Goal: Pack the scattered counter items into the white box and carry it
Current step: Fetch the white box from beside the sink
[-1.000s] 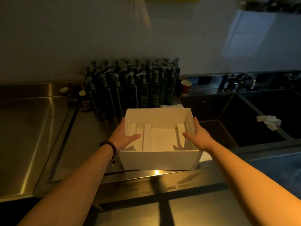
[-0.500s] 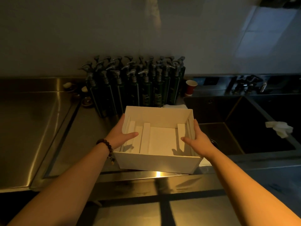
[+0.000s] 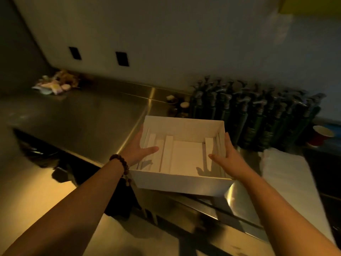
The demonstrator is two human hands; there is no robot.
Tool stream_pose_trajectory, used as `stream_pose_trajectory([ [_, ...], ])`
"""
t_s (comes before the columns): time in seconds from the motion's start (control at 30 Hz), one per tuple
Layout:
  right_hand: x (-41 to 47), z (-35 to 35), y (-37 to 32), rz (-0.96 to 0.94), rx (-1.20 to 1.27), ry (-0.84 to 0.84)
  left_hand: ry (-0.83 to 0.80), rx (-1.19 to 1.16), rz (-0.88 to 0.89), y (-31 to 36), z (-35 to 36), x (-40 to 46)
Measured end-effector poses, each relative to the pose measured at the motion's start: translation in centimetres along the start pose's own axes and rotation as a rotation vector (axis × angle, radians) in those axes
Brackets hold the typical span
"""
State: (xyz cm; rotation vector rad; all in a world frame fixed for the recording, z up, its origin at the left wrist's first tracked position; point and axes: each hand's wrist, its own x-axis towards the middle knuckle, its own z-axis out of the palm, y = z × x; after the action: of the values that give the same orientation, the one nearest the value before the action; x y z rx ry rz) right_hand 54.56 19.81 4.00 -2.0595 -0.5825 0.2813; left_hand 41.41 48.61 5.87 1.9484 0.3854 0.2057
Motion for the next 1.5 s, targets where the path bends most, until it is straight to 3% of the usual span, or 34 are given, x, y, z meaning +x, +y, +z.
stream_pose_trajectory([
  [0.17, 4.9, 9.8, -8.1, -0.14, -0.014, -0.124, 0.222, -0.016, -0.034, -3.6, -11.1, -4.0],
  [0.47, 11.9, 31.7, -22.2, -0.277, 0.084, -0.433, 0.451, -0.028, -0.102, -13.8, -32.8, -8.7],
  [0.7, 17.3, 46.4, -30.9, -0.235, 0.018, -0.456, 0.562, -0.015, -0.144, -19.1, -47.3, -9.0],
  [0.83, 20.6, 51.4, -33.8, -0.235, -0.011, -0.465, 0.58, -0.028, -0.18, -21.8, -52.4, -7.2],
  [1.13, 31.3, 60.1, -36.1, -0.182, -0.079, -0.408, 0.552, 0.028, -0.222, -28.4, -61.5, 2.9],
  [1.5, 50.9, 66.0, -37.0, -0.041, 0.042, -0.229, 0.324, 0.061, -0.187, -31.8, -72.5, 28.4],
])
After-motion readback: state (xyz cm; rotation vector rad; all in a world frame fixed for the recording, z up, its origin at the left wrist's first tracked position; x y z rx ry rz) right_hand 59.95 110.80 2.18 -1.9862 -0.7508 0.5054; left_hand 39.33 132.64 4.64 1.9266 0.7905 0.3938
